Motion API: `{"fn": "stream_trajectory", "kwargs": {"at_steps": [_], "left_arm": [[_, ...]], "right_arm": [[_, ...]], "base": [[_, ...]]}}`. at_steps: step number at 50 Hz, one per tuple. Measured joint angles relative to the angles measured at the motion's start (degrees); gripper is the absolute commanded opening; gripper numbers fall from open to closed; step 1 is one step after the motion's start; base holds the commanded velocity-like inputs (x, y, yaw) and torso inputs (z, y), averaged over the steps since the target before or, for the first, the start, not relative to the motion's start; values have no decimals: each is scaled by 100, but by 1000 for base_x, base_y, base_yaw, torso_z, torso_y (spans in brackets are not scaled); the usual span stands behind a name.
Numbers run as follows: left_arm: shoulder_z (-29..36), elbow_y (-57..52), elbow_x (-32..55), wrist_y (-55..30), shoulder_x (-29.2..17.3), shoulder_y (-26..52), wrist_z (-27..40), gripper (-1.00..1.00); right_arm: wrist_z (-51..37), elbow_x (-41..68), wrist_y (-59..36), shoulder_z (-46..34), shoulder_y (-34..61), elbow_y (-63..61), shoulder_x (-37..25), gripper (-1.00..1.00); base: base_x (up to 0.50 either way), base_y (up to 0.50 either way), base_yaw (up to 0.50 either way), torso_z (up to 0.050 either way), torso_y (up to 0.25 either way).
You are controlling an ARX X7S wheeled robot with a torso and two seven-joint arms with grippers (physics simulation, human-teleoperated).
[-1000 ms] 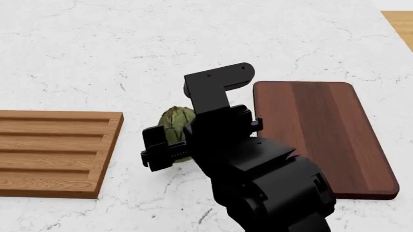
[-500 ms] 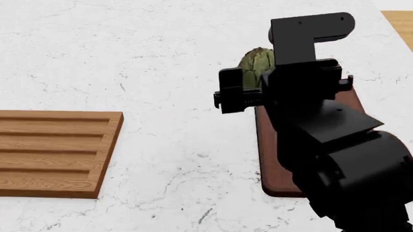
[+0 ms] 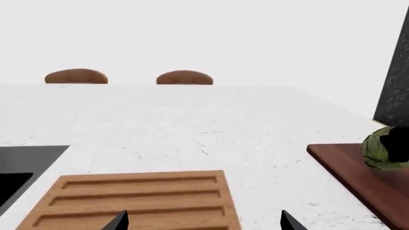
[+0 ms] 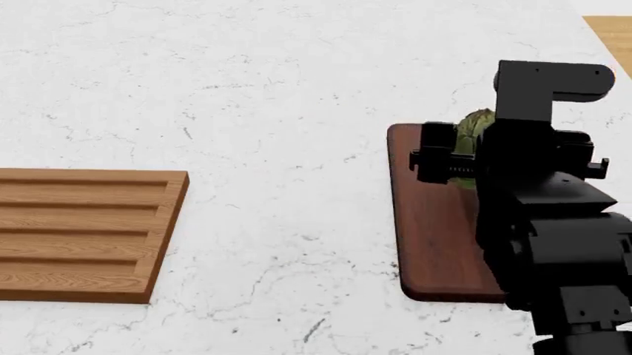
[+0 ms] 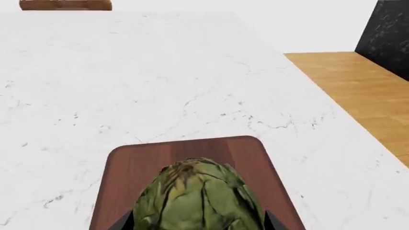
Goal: Place the pear and the artichoke on separate cutting boards.
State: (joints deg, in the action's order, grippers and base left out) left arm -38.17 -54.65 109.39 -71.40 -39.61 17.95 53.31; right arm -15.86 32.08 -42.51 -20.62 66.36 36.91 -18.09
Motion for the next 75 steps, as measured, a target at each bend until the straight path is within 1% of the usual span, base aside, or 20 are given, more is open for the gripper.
{"fn": "stream_trajectory", "kwargs": {"at_steps": [7, 18, 19, 33, 46, 49, 51, 54, 61, 66, 70, 75], "left_arm": [[-43, -11, 7, 8, -5, -59, -1, 100], [-86, -20, -138, -67, 110, -111, -140, 100], [-84, -19, -145, -69, 114, -111, -145, 100], [11, 6, -203, -47, 137, -56, -157, 100], [187, 24, -194, 17, 123, 43, -93, 100], [243, 11, -119, 39, 46, 78, -74, 100], [243, 11, 74, 150, -70, 111, -47, 100], [217, -5, 589, 516, -392, 233, 52, 100], [427, -176, 2094, 1802, -1525, 877, 248, 100], [447, -273, 2987, 2541, -2082, 1274, 348, 100], [472, -331, 3428, 2885, -2281, 1443, 416, 100], [727, -402, 3648, 2968, -2229, 1528, 512, 100]], "right_arm": [[169, -125, 269, -71, 124, 601, 129, -100], [205, -139, 267, -33, 71, 535, 108, -100], [205, -136, 254, -32, 65, 519, 103, 100], [153, -258, -12, -131, -4, -7, -36, 100], [-108, -69, -571, -37, 76, -1330, -291, 100], [-192, 53, -784, 35, 72, -1761, -372, 100], [-249, 152, -942, 93, 65, -2070, -435, 100], [-340, 334, -1213, 202, 57, -2553, -534, 100], [-530, 745, -1761, 429, 7, -3530, -697, 100], [-618, 945, -1991, 523, -67, -3998, -764, 100], [-672, 1055, -2106, 582, -134, -4250, -808, 100], [-743, 1186, -2242, 653, -225, -4525, -856, 100]], "base": [[0, 0, 0, 0, 0], [0, 0, 0, 0, 0], [0, 0, 0, 0, 0], [0, 0, 0, 0, 0], [0, 0, 0, 0, 0], [0, 0, 0, 0, 0], [0, 0, 0, 0, 0], [0, 0, 0, 0, 0], [0, 0, 0, 0, 0], [0, 0, 0, 0, 0], [0, 0, 0, 0, 0], [0, 0, 0, 0, 0]]}}
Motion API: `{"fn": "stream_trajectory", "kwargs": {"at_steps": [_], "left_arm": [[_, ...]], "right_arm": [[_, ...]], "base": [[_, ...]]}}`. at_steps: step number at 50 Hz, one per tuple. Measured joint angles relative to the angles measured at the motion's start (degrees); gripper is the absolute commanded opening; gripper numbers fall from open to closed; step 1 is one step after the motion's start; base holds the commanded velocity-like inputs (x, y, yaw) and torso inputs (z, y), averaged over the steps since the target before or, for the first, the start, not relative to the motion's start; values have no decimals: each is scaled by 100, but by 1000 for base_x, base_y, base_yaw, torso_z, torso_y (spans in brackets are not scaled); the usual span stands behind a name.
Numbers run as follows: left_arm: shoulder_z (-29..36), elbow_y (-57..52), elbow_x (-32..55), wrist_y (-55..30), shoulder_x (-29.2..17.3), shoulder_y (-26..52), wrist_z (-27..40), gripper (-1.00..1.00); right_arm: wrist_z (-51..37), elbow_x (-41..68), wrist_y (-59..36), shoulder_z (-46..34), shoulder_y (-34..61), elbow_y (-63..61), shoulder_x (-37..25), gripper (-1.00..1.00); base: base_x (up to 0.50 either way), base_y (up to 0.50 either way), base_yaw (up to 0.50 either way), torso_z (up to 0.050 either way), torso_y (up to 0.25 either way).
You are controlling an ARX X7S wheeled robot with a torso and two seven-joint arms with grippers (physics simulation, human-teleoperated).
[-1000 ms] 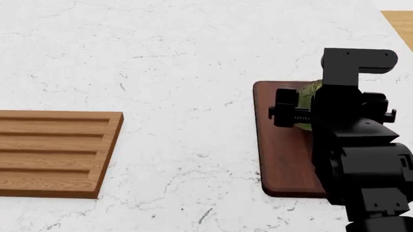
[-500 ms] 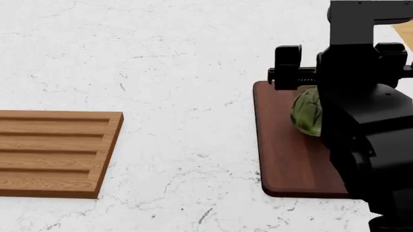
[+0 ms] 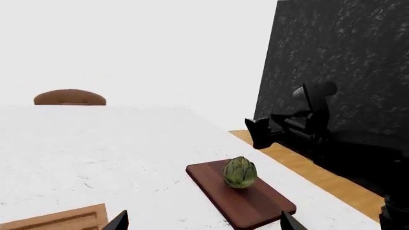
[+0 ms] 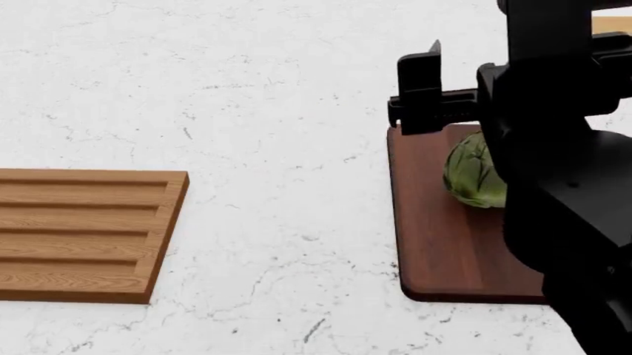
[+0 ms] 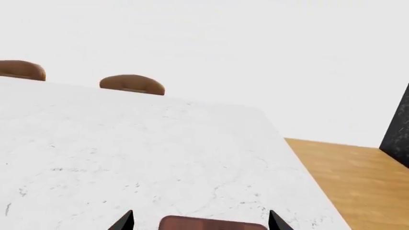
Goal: Place the pear and the artichoke on separate cutting boards.
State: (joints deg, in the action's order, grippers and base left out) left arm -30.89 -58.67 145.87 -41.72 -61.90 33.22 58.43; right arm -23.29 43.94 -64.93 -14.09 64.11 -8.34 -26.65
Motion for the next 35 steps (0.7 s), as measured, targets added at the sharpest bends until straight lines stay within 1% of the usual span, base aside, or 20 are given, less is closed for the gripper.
{"fn": "stream_trajectory", "kwargs": {"at_steps": [7, 15, 20, 24, 31, 35], "left_arm": [[-75, -57, 482, -367, 146, -201, 358, 100], [-121, -95, 1063, -937, 327, -319, 1092, 100], [66, -108, 1509, -1319, 638, -257, 1809, 100], [229, -116, 1726, -1631, 905, -329, 2249, 100], [452, -124, 1793, -2128, 1365, -616, 2702, 100], [585, -127, 1767, -2319, 1526, -741, 2850, 100]], "right_arm": [[-104, 181, -184, 73, -123, -382, -46, 100], [-208, 361, -319, 148, -264, -713, -52, 100], [-267, 473, -381, 234, -384, -865, -75, 100], [-298, 519, -384, 286, -496, -945, -102, 100], [-320, 557, -352, 324, -650, -1020, -128, 100], [-325, 568, -327, 326, -739, -1051, -141, 100]], "base": [[0, 0, 0, 0, 0], [0, 0, 0, 0, 0], [0, 0, 0, 0, 0], [0, 0, 0, 0, 0], [0, 0, 0, 0, 0], [0, 0, 0, 0, 0]]}}
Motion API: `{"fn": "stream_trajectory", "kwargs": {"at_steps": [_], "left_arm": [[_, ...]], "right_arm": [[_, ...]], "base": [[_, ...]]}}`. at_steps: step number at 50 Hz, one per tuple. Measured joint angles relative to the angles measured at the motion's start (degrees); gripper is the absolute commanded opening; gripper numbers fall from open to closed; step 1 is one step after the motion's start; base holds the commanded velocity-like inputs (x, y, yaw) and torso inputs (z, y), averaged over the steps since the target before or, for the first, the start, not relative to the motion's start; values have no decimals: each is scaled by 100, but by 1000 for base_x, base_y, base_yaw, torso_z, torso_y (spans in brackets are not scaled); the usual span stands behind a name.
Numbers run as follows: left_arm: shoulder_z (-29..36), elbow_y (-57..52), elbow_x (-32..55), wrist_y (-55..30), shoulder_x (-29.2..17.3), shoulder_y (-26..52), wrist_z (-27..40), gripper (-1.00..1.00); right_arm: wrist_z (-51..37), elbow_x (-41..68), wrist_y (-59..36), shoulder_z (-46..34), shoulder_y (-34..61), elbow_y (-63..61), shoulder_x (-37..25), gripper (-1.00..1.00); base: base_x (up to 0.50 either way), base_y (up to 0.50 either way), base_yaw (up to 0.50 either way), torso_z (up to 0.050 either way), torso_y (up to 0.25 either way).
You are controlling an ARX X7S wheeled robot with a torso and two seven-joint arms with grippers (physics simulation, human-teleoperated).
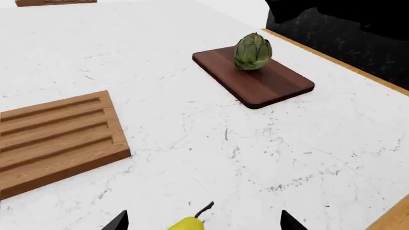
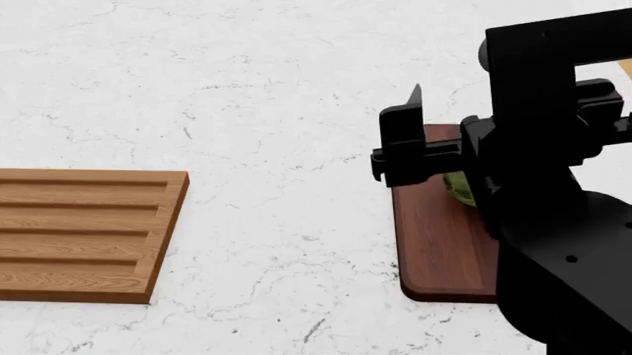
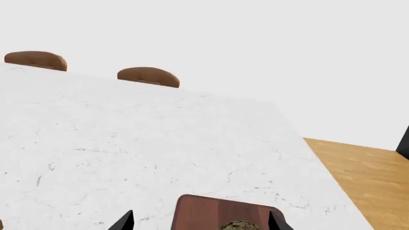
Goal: Place the pear and the artichoke on separate cutting boards.
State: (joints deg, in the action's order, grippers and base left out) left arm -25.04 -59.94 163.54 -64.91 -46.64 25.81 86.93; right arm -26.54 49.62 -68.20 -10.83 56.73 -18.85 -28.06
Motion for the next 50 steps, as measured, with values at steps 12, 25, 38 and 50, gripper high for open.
{"fn": "stream_trajectory", "kwargs": {"at_steps": [12, 25, 38, 50], "left_arm": [[382, -4, -146, -355, 265, -266, 210, 100], [835, 98, -638, -649, 205, -452, 162, 100], [1130, 763, -1466, -1445, 630, -488, -353, 100], [1129, 1295, -2203, -2110, 974, -657, -933, 100]], "right_arm": [[23, -34, 139, -32, -263, -15, -48, 100], [36, -36, 257, -69, -544, -70, -76, 100], [29, -34, 406, -90, -880, -134, -67, 100], [51, -72, 553, -128, -1080, -111, -57, 100]], "base": [[0, 0, 0, 0, 0], [0, 0, 0, 0, 0], [0, 0, 0, 0, 0], [0, 0, 0, 0, 0]]}}
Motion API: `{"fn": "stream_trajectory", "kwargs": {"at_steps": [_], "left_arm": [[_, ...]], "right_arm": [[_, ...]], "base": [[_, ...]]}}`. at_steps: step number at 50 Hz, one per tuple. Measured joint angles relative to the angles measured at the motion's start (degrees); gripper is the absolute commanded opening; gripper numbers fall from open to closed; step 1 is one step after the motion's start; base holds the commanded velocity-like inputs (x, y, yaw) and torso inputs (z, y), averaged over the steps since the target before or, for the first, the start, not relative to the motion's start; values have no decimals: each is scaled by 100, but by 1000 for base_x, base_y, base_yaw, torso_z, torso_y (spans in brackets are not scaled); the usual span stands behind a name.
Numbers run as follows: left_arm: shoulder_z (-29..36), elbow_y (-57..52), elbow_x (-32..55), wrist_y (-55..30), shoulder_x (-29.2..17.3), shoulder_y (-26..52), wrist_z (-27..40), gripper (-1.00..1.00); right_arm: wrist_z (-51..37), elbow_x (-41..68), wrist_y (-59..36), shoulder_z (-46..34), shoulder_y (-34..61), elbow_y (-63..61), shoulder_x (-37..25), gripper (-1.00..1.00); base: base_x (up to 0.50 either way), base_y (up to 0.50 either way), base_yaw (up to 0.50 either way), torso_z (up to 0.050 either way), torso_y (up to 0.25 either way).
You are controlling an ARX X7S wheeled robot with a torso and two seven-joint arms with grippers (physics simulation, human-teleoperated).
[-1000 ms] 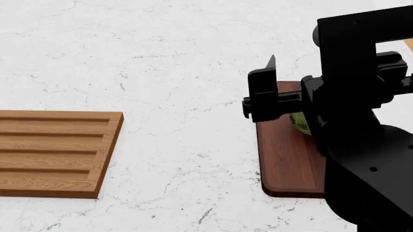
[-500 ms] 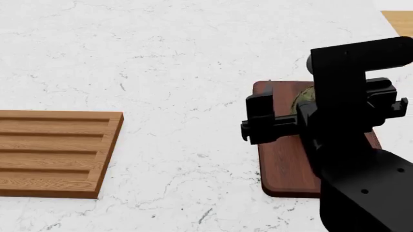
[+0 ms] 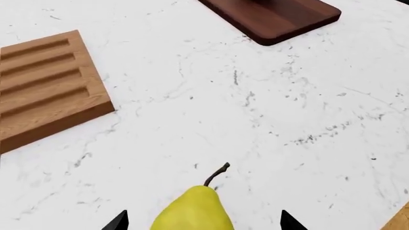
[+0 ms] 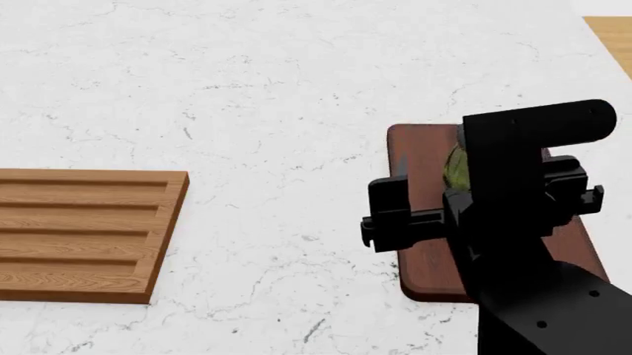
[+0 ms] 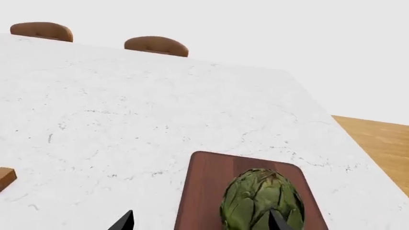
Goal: Place the pear and the artichoke on separate cutting boards.
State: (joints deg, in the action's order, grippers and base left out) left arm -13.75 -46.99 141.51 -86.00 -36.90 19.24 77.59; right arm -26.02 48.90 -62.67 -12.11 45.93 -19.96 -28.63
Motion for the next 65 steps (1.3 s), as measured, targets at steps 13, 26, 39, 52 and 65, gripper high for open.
{"fn": "stream_trajectory", "kwargs": {"at_steps": [13, 26, 39, 52, 65], "left_arm": [[-282, 94, -1225, -264, 59, -518, -1250, 100], [-242, 66, -2475, -206, 30, -867, -2492, 100], [139, 116, -2742, 127, -193, -865, -2684, -100], [311, 18, -2516, 597, -561, -676, -2471, -100], [533, 536, -2393, 1125, -957, 722, -2290, -100]], "right_arm": [[-5, 9, 96, 12, -167, -11, -13, 100], [2, 4, 213, 31, -344, -16, -37, 100], [38, -35, 340, 7, -460, 37, -42, 100], [57, -68, 429, -31, -533, 80, -39, 100], [1, -8, 453, 10, -633, -3, -39, 100]], "base": [[0, 0, 0, 0, 0], [0, 0, 0, 0, 0], [0, 0, 0, 0, 0], [0, 0, 0, 0, 0], [0, 0, 0, 0, 0]]}}
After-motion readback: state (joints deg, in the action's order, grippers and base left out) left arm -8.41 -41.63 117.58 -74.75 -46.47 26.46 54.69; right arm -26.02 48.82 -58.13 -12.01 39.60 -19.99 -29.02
